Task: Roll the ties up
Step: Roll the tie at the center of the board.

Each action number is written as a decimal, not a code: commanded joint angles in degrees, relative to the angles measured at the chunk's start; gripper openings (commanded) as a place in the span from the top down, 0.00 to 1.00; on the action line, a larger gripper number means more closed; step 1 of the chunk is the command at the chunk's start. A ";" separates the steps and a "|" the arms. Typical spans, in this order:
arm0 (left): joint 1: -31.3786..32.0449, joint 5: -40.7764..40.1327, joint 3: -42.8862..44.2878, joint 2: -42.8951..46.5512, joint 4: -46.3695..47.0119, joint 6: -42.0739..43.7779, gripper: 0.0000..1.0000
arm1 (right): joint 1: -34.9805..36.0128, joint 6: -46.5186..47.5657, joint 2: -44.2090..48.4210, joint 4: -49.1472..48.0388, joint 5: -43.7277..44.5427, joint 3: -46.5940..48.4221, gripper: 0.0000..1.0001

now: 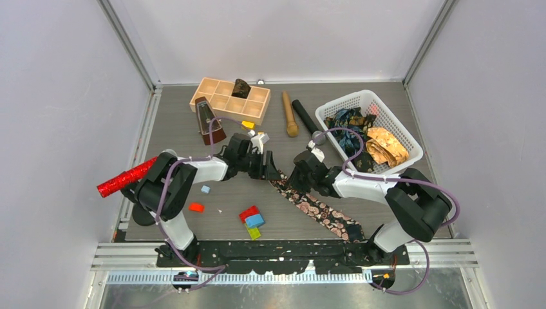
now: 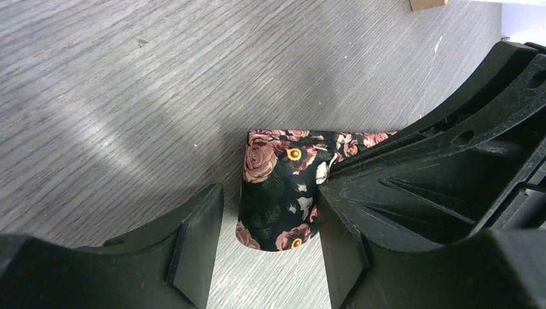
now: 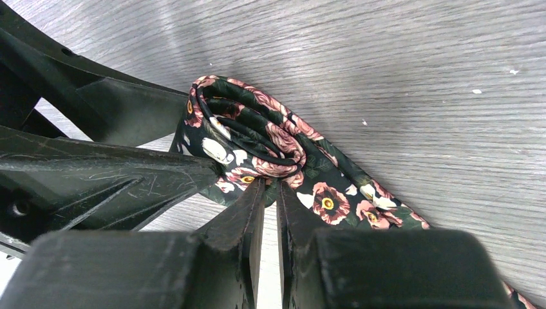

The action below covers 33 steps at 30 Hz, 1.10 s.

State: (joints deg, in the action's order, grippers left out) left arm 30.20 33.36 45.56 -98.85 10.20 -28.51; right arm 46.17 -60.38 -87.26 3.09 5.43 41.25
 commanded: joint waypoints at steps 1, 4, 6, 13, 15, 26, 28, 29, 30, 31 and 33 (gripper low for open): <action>-0.40 3.07 1.55 -0.81 0.18 0.71 0.44 | -0.03 -0.31 -0.58 0.89 1.02 1.11 0.82; -0.40 4.32 1.55 -1.32 0.89 0.43 0.45 | -0.03 -0.19 -0.62 0.92 0.97 1.08 0.81; -0.40 5.20 1.63 -1.59 1.05 0.30 0.45 | -0.03 -0.18 -0.63 0.83 0.94 1.15 0.81; -0.32 6.89 1.55 -1.84 0.97 0.30 0.46 | -0.02 -0.05 -0.57 0.86 0.87 1.18 0.82; -0.31 7.14 1.55 -2.03 1.16 0.11 0.46 | -0.03 -0.01 -0.54 0.86 0.79 1.18 0.82; 0.21 8.28 1.55 -3.43 5.09 -2.99 0.54 | -0.03 0.10 -0.36 0.78 0.57 1.07 0.82; 0.37 8.46 1.55 -3.66 5.68 -3.31 0.55 | -0.03 0.10 -0.36 0.69 0.60 1.02 0.82; 0.39 8.51 1.50 -3.71 5.75 -3.38 0.55 | -0.03 0.13 -0.36 0.69 0.52 1.02 0.82; 0.39 8.55 1.48 -3.72 5.73 -3.32 0.56 | -0.03 0.11 -0.36 0.62 0.49 0.98 0.82; 0.39 8.56 1.46 -3.70 5.79 -3.34 0.57 | -0.03 0.09 -0.30 0.61 0.46 0.92 0.81; 0.38 8.41 1.38 -3.40 5.65 -3.10 0.58 | -0.01 0.09 -0.03 0.60 0.51 0.84 0.81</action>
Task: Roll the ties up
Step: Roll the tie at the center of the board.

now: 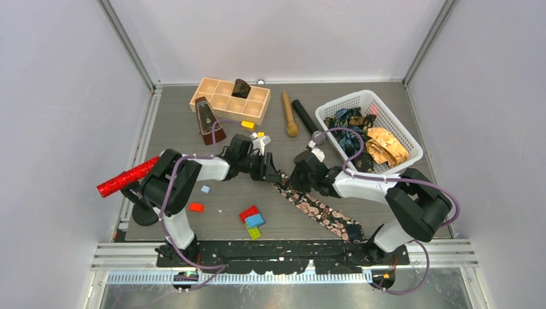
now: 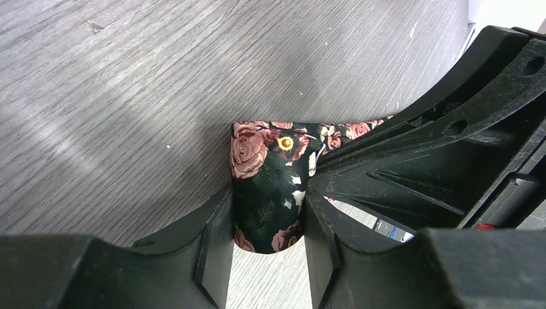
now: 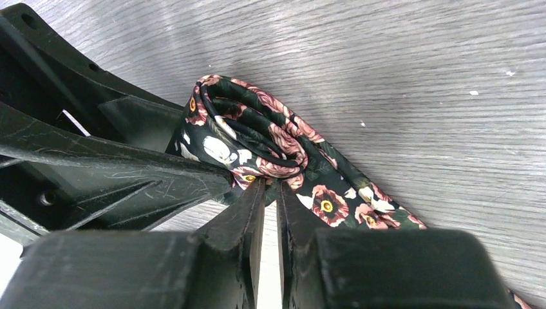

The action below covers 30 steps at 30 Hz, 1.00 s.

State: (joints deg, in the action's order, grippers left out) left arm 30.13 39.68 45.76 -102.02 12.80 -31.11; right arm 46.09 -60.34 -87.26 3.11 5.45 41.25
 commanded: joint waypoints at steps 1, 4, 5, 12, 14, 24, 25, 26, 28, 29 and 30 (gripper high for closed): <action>0.45 1.88 1.18 -0.01 2.72 -0.24 0.59 | 0.07 0.09 0.11 0.58 0.51 0.80 0.81; 0.46 0.93 1.18 0.76 1.55 0.51 0.61 | 0.06 0.39 1.54 0.61 0.37 0.44 0.81; 0.46 0.67 1.18 1.01 1.27 0.76 0.61 | 0.06 0.65 1.86 0.28 -0.04 0.34 0.81; 0.57 -3.27 0.71 3.35 -1.28 2.63 0.63 | 0.08 2.25 9.04 1.83 1.75 -1.75 0.71; 0.70 -4.84 0.44 4.18 -1.48 3.02 0.64 | 0.06 2.65 11.16 3.85 4.52 -2.34 0.70; 1.42 -14.10 -0.73 10.15 -4.78 5.78 0.66 | -0.26 1.42 18.84 12.03 15.54 -7.49 0.71; 1.54 -15.18 -0.76 10.65 -5.41 6.06 0.66 | -0.35 1.02 19.31 12.32 15.85 -8.01 0.71; 1.70 -16.25 -0.76 11.36 -5.86 6.37 0.66 | -0.37 0.66 19.45 13.31 16.57 -8.25 0.71; 2.26 -18.45 -0.53 12.25 -7.08 7.38 0.67 | -0.42 0.01 19.65 15.09 18.20 -8.29 0.71; 2.63 -19.51 -0.31 12.62 -7.81 7.91 0.67 | -0.46 -0.15 19.66 15.52 18.76 -8.34 0.71; 2.99 -20.53 -0.05 12.89 -8.58 8.51 0.67 | -0.51 -0.38 19.61 16.27 19.78 -8.37 0.71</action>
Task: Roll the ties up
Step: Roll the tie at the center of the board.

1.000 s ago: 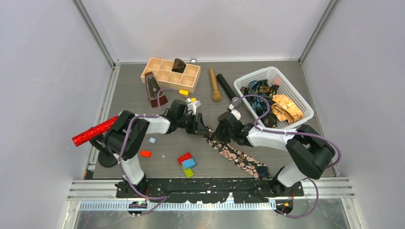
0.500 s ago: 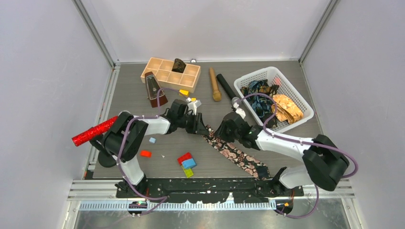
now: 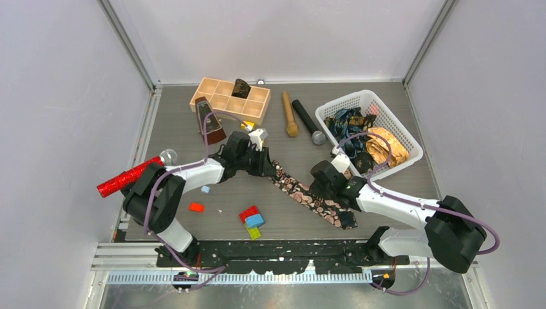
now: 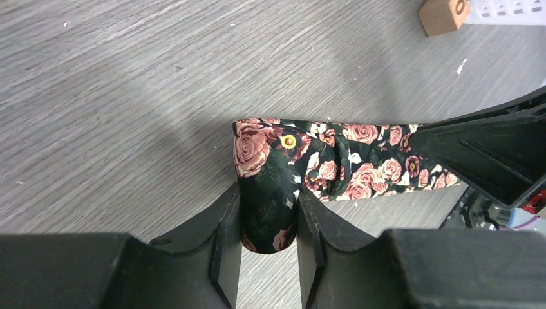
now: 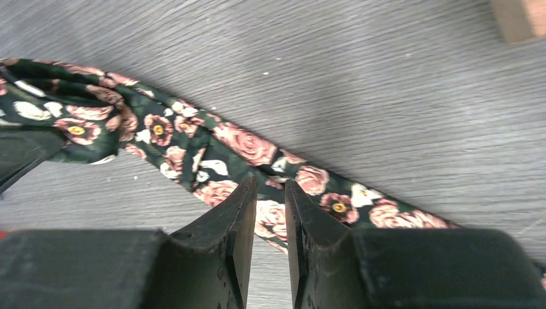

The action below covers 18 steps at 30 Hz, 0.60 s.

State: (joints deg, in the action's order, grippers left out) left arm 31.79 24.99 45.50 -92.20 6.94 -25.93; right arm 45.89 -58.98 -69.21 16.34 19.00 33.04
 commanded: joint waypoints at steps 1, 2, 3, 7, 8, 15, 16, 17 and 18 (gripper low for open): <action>1.74 -6.72 0.47 3.30 -3.33 3.84 0.67 | -0.39 -1.74 1.54 3.42 6.71 -0.16 0.71; 2.09 -7.49 0.74 3.46 -4.00 4.27 0.67 | -0.51 -1.71 1.47 4.09 7.59 -0.05 0.71; 2.43 -8.14 1.00 3.56 -4.53 4.68 0.67 | -0.52 -1.60 1.41 4.79 8.01 0.02 0.71; 3.50 -10.80 1.65 3.83 -6.04 5.92 0.68 | -1.13 -0.47 0.92 7.02 10.55 1.10 0.72; 3.64 -11.17 1.76 3.80 -6.22 6.04 0.68 | -1.52 0.06 0.63 7.56 10.89 1.60 0.72; 4.09 -13.72 1.71 4.56 -6.49 5.99 0.70 | -5.59 2.59 -1.29 10.45 8.75 2.47 0.76; 4.07 -14.05 1.70 4.70 -6.45 5.98 0.70 | -5.88 2.75 -1.46 10.68 8.15 2.47 0.76; 4.07 -14.39 1.70 4.91 -6.49 5.98 0.71 | -6.20 2.93 -1.81 10.84 7.93 2.47 0.76; 4.10 -14.71 1.70 5.04 -6.48 5.93 0.71 | -6.27 3.01 -2.03 11.09 7.59 2.47 0.77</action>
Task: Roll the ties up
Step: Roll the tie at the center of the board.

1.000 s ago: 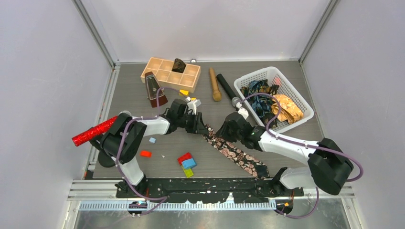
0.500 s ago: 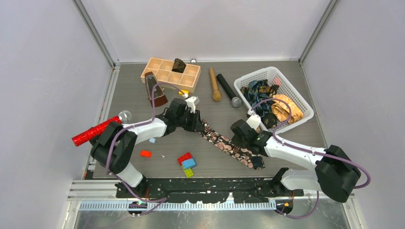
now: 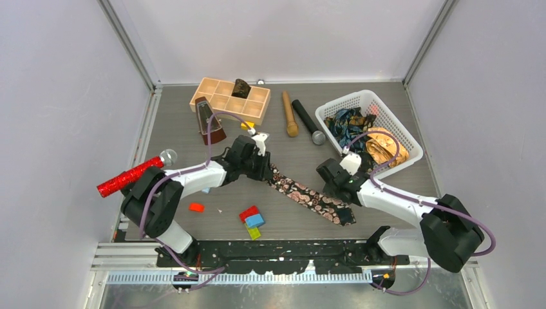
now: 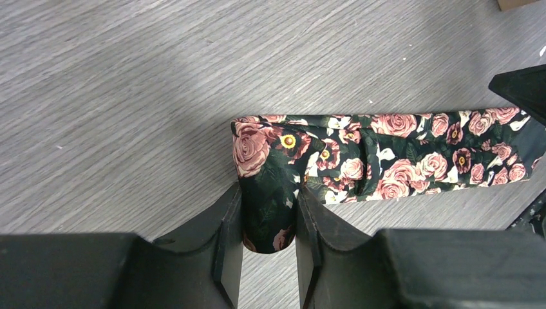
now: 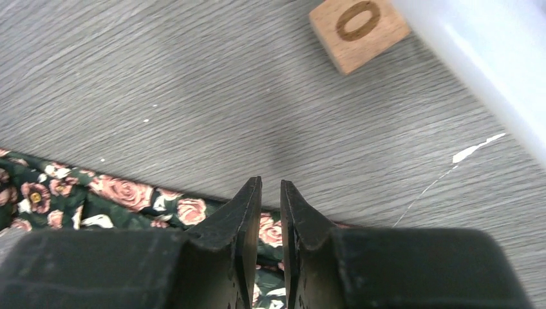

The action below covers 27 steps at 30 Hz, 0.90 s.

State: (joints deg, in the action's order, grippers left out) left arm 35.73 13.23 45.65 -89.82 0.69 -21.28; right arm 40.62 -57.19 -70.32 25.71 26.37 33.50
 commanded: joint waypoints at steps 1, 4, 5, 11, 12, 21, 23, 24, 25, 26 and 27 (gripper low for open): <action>0.23 -3.26 1.55 2.78 -0.25 1.25 0.71 | -1.12 1.29 -1.34 1.80 0.07 1.99 0.77; 0.27 -4.03 1.55 3.15 -0.25 1.24 0.71 | -1.16 1.25 -2.65 2.05 -0.72 2.01 0.77; 0.27 -4.13 1.55 3.23 -0.18 1.24 0.72 | -1.20 1.19 -3.49 2.05 -0.93 2.01 0.77; 0.24 -4.86 1.71 3.57 -0.51 1.46 0.72 | -1.17 0.74 -5.10 2.01 -4.56 1.49 0.79; 0.24 -5.11 1.72 3.62 -0.51 1.56 0.72 | -1.18 0.51 -4.58 1.94 -4.96 1.07 0.80; 1.05 -7.35 2.81 3.43 -2.93 3.50 0.72 | -0.75 -0.96 0.55 3.56 -11.90 -0.97 0.83; 1.35 -7.83 3.14 3.28 -3.33 3.89 0.72 | -0.72 -1.07 1.79 4.11 -12.53 -1.23 0.83; 1.53 -8.18 3.32 3.18 -3.71 4.21 0.72 | -0.76 -1.12 2.17 4.27 -12.55 -1.35 0.83; 1.77 -8.48 3.53 3.17 -4.09 4.55 0.72 | -0.74 -1.22 2.90 4.70 -12.30 -1.38 0.83; 2.11 -8.94 3.84 3.16 -4.55 4.96 0.72 | -0.72 -1.20 3.26 4.87 -12.04 -1.41 0.83; 2.50 -9.68 4.04 3.16 -4.98 5.34 0.73 | -0.72 -1.13 3.86 5.25 -11.32 -1.37 0.83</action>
State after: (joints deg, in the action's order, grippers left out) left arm 37.10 6.44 46.83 -88.27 -2.92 -18.46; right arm 39.64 -57.41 -69.25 29.23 15.07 32.21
